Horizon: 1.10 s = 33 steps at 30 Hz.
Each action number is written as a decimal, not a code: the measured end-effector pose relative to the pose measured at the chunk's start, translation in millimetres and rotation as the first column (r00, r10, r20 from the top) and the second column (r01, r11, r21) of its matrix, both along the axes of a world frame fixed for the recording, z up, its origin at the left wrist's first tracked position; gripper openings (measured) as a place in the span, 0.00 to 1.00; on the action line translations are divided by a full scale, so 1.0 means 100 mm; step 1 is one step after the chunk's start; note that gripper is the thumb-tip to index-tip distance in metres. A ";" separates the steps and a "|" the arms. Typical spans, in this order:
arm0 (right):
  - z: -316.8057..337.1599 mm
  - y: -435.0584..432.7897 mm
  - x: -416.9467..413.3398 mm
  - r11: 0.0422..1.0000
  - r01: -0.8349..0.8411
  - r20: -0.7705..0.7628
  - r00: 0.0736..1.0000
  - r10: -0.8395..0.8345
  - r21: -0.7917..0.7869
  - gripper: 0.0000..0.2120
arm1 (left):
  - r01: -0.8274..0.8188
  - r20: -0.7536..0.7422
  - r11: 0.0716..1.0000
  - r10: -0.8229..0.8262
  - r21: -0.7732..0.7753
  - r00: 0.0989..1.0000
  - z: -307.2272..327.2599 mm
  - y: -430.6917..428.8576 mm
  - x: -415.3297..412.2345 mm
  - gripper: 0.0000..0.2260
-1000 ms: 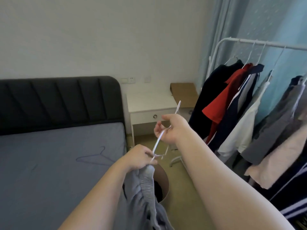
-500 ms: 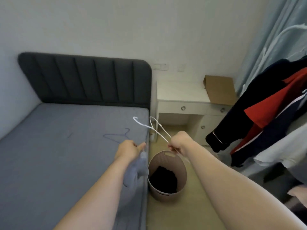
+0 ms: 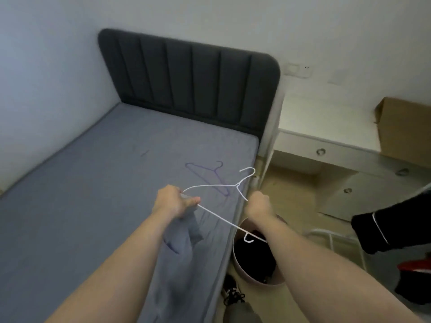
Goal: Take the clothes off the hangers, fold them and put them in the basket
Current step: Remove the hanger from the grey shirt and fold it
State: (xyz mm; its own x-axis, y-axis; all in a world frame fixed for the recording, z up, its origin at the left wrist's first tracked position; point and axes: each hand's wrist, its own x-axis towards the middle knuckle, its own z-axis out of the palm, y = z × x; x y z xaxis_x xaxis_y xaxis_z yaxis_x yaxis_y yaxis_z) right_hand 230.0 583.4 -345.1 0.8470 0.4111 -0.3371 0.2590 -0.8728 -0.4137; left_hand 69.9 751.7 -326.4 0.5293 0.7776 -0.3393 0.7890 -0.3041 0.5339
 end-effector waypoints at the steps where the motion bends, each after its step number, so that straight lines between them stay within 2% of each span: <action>1: -0.14 0.11 0.09 1.000 -0.025 -0.010 1.000 0.025 -0.002 0.13 | 0.000 -0.025 1.000 0.000 0.008 1.000 -0.08 0.07 0.07 0.24; 6: -0.87 0.77 0.76 0.983 -0.173 -0.056 0.984 0.170 -0.061 0.13 | -0.065 -0.137 0.997 0.061 -0.030 0.989 -0.56 0.56 0.64 0.22; 12: -1.81 1.43 1.64 0.982 -0.188 -0.104 0.977 0.188 0.007 0.13 | -0.098 -0.301 0.991 0.067 -0.090 0.951 -1.26 1.08 1.24 0.22; 15: -2.34 1.77 1.99 0.982 -0.186 -0.137 0.972 0.190 0.038 0.11 | -0.136 -0.316 0.985 0.096 -0.108 0.944 -1.69 1.36 1.43 0.17; 20: -3.04 2.43 2.44 0.952 -0.306 -0.153 0.939 0.307 0.032 0.08 | -0.179 -0.317 0.981 0.146 -0.078 0.937 -2.20 1.64 1.64 0.15; 26: -3.83 3.22 2.97 0.958 -0.271 -0.144 0.948 0.282 0.091 0.12 | -0.162 -0.308 0.981 0.124 -0.103 0.943 -2.81 1.78 1.73 0.12; 28: -4.16 3.39 3.11 0.950 -0.312 -0.123 0.944 0.307 -0.022 0.15 | -0.124 -0.317 0.989 0.091 -0.084 0.944 -2.99 1.82 1.81 0.12; 29: -4.30 3.44 3.15 0.927 -0.353 -0.105 0.934 0.341 -0.127 0.21 | -0.113 -0.311 0.991 0.084 -0.074 0.947 -3.04 1.84 1.85 0.12; 31: -4.48 3.44 3.11 0.828 -0.442 -0.071 0.892 0.447 -0.344 0.31 | -0.099 -0.305 0.993 0.076 -0.061 0.949 -3.15 1.87 1.91 0.13; 33: -4.63 3.36 2.91 0.727 -0.575 -0.111 0.807 0.580 -0.376 0.32 | -0.072 -0.330 0.995 0.044 -0.073 0.943 -3.23 1.89 1.94 0.15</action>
